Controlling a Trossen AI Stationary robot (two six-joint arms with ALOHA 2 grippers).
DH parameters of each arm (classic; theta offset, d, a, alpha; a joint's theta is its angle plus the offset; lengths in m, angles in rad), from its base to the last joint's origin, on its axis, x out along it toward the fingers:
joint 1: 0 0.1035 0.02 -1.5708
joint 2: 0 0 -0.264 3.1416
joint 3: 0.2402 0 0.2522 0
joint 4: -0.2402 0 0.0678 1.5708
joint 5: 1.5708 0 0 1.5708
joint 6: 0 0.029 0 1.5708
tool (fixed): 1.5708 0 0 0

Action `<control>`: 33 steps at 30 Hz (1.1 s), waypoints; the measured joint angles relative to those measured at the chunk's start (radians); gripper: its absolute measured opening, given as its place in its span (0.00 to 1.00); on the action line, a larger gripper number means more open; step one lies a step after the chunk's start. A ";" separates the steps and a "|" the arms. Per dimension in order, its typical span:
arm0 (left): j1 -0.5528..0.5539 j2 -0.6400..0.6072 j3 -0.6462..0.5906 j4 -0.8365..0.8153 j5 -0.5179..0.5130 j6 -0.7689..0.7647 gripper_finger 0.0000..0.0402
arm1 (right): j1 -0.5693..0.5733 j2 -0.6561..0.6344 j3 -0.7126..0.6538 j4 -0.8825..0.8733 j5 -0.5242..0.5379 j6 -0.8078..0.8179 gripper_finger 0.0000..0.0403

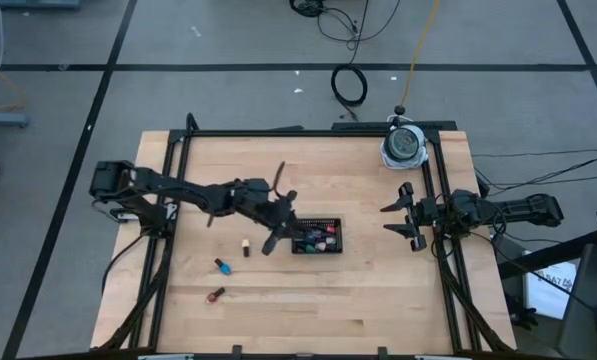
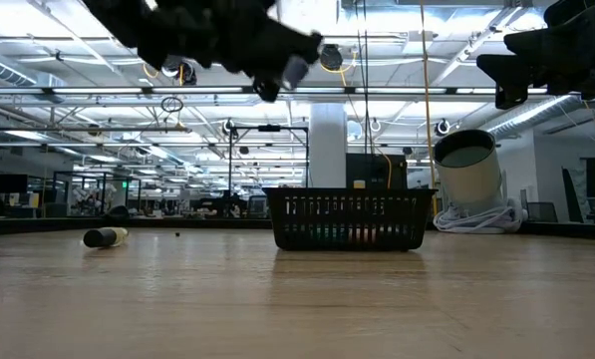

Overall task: Pick & Place Nail Polish
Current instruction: Put the light blue nail polish into the black bin, then put the blue nail polish into the black bin

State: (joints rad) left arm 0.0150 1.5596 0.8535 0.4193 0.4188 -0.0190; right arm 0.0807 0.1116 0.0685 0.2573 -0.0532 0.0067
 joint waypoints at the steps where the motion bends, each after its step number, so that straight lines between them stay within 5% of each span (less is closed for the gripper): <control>1: 0.003 0.022 0.005 0.000 -0.017 -0.001 0.10 | 0.000 0.000 0.000 0.000 0.000 0.000 0.48; 19: 0.087 0.291 0.027 0.000 -0.060 -0.029 0.11 | 0.000 0.000 0.001 0.000 0.000 0.000 0.48; 33: 0.081 0.304 0.027 0.031 -0.158 -0.074 0.40 | 0.000 0.000 0.000 0.000 0.000 0.000 0.48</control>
State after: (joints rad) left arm 0.0959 1.8633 0.8806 0.4500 0.2604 -0.0927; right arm 0.0803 0.1116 0.0689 0.2569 -0.0532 0.0067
